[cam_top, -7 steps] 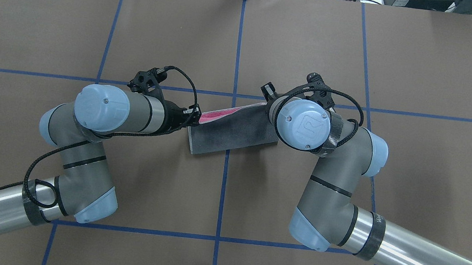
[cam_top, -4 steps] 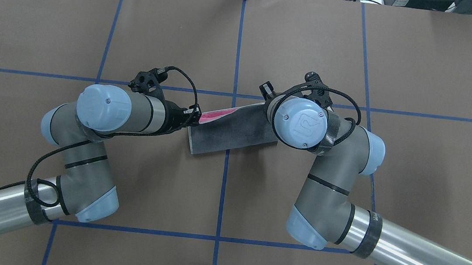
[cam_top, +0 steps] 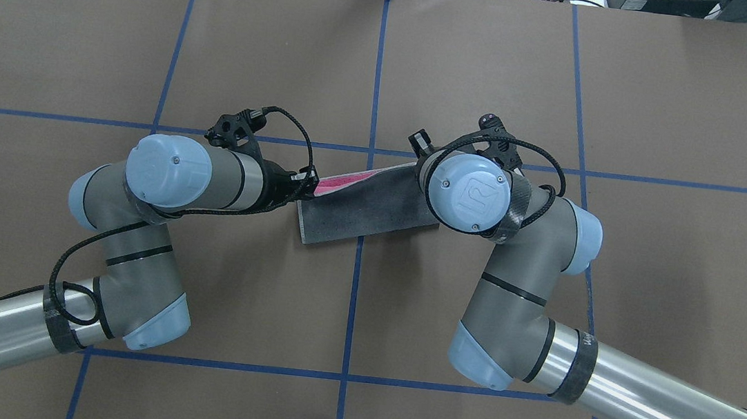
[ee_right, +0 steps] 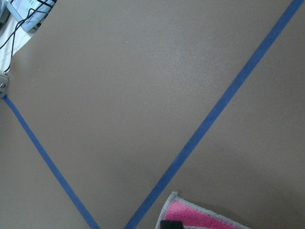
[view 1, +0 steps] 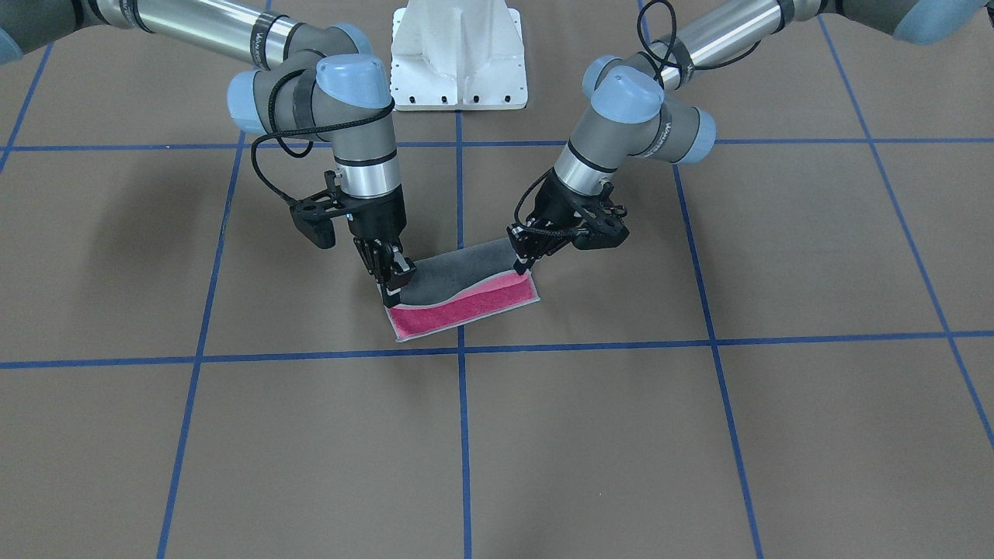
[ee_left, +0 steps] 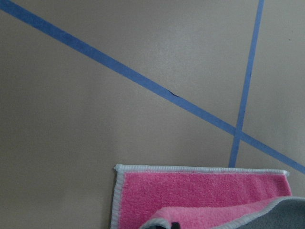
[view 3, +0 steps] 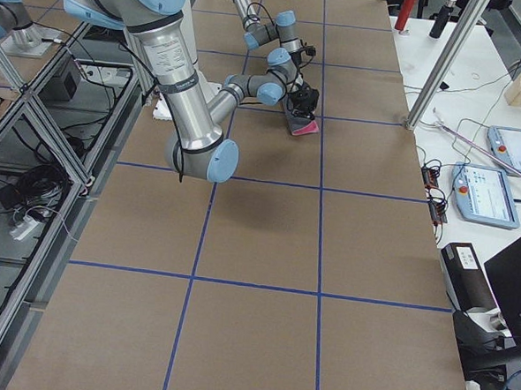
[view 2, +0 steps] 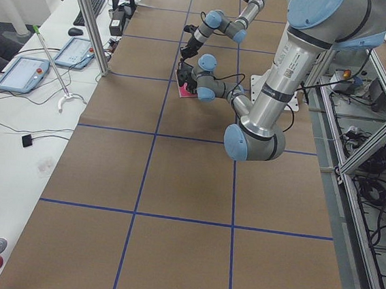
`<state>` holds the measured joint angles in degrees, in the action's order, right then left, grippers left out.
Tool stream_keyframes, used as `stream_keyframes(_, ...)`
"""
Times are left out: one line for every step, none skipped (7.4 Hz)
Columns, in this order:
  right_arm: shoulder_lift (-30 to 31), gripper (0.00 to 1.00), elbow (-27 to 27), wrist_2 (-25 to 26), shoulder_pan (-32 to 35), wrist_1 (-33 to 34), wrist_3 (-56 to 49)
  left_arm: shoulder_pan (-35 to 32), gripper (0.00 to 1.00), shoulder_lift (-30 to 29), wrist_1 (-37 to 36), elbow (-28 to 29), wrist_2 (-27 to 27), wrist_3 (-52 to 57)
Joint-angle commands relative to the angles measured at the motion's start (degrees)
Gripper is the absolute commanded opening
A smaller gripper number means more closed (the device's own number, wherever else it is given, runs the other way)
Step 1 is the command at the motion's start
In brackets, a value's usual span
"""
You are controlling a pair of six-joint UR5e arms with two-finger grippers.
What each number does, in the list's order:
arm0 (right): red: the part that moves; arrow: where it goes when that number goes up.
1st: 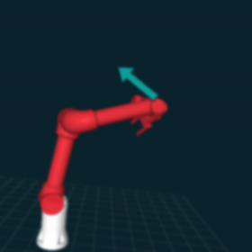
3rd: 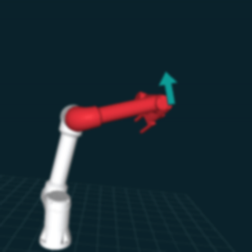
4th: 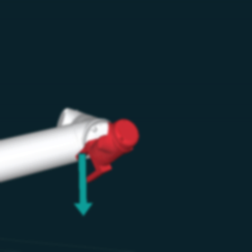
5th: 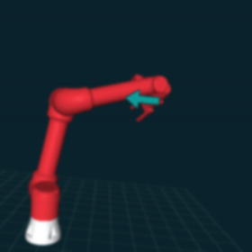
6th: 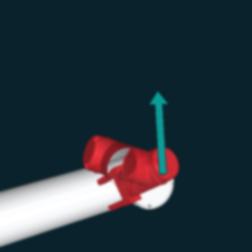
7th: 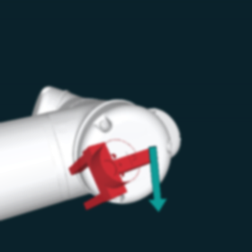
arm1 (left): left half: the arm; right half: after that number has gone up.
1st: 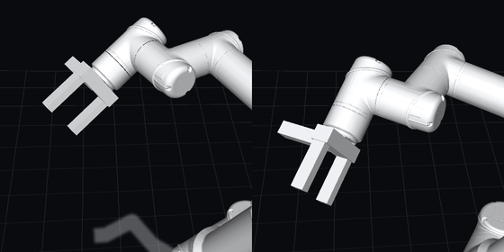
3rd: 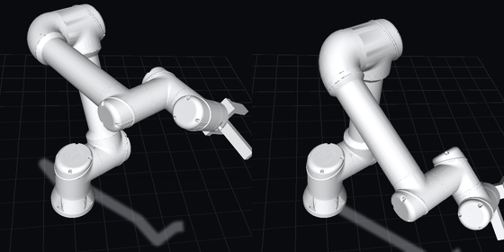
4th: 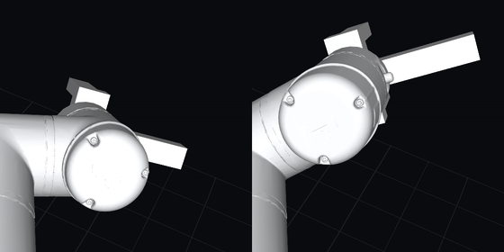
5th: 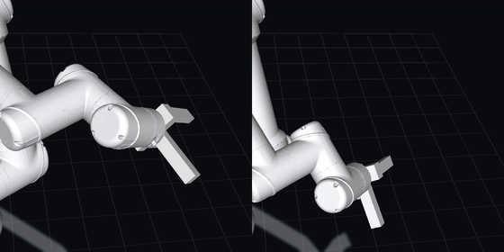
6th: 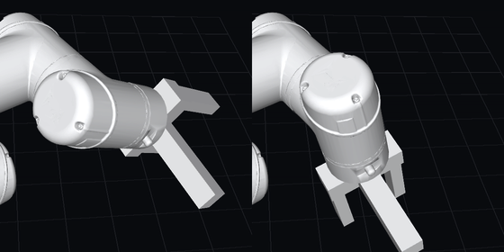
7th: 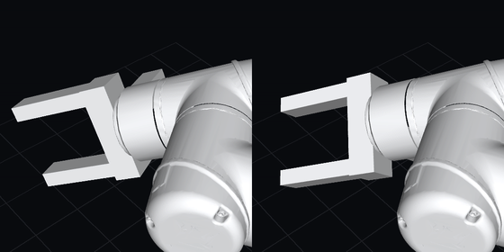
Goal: Fold towel twice with both arms
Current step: 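Lay the folded edge down on the far half with both grippers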
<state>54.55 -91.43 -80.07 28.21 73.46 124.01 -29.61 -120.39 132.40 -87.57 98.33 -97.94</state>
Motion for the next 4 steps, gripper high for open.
stream_keyframes(-0.1, 0.0, 2.6, 0.1, 0.0, -3.9, -0.1, 0.0, 0.0, 0.0, 0.0, 0.1, 0.0, 0.0)
stream_keyframes(-0.1, 0.0, 4.2, 0.2, 0.2, -6.6, -0.6, 0.0, 0.0, 0.0, 0.0, 0.1, 0.0, 0.2)
stream_keyframes(-0.1, 0.04, 4.2, 0.2, 0.3, -6.8, -2.5, 0.0, 0.52, 0.0, 0.1, 0.1, 0.0, 0.5)
stream_keyframes(-0.5, 0.72, 4.2, -0.1, 1.0, -6.8, -5.9, 0.0, 0.91, 0.0, 0.2, 0.1, 0.0, 0.6)
